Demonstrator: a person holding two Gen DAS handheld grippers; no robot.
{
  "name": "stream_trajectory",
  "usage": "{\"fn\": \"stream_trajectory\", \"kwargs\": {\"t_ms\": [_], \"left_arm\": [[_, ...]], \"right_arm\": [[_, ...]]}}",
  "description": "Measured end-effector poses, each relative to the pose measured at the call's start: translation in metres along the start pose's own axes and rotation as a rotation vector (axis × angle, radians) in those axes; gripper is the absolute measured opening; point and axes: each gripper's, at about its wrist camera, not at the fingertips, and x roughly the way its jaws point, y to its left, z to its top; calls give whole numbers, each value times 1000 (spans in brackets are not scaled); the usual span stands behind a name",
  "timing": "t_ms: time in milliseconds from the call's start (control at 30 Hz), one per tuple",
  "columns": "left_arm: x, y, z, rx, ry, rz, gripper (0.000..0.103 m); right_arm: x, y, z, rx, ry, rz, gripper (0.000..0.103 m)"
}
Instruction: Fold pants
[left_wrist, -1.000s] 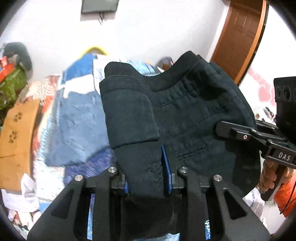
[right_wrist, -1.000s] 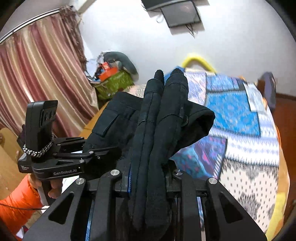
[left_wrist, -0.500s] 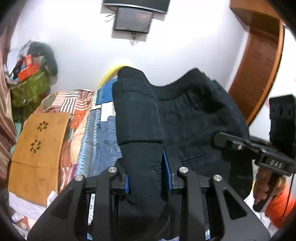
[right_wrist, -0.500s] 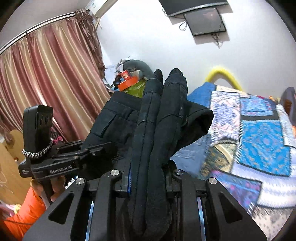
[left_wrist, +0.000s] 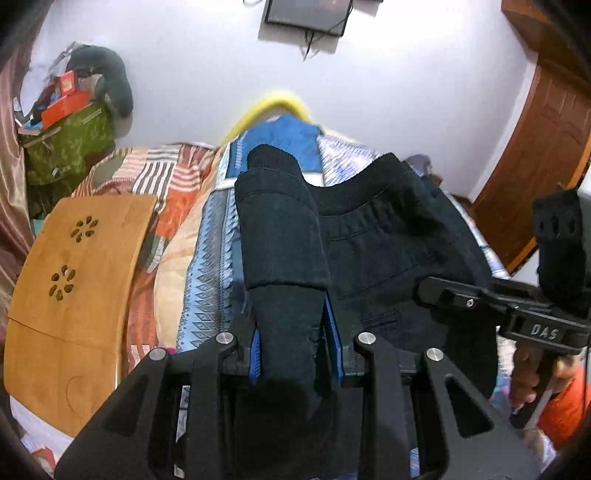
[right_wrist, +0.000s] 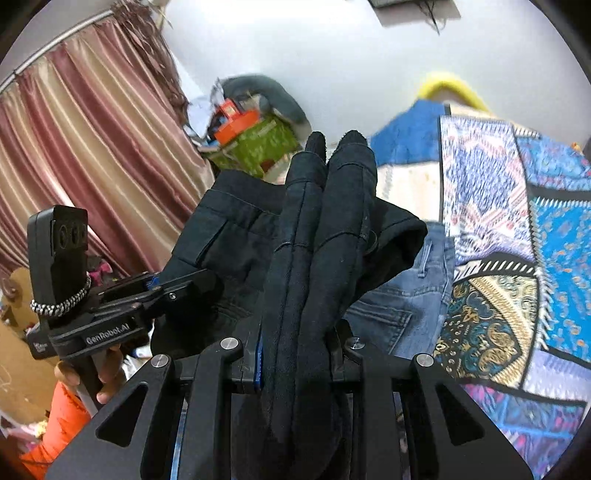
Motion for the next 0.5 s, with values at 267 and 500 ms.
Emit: {"fn": "stream_trajectory", "kwargs": {"t_ms": [267, 500], "left_arm": [[87, 20, -21, 2, 123, 23, 29], [97, 27, -31, 12, 133, 107, 42]], "right_arm": [[54, -43, -6, 23, 146, -90, 20], [46, -61, -16, 36, 223, -154, 34]]}}
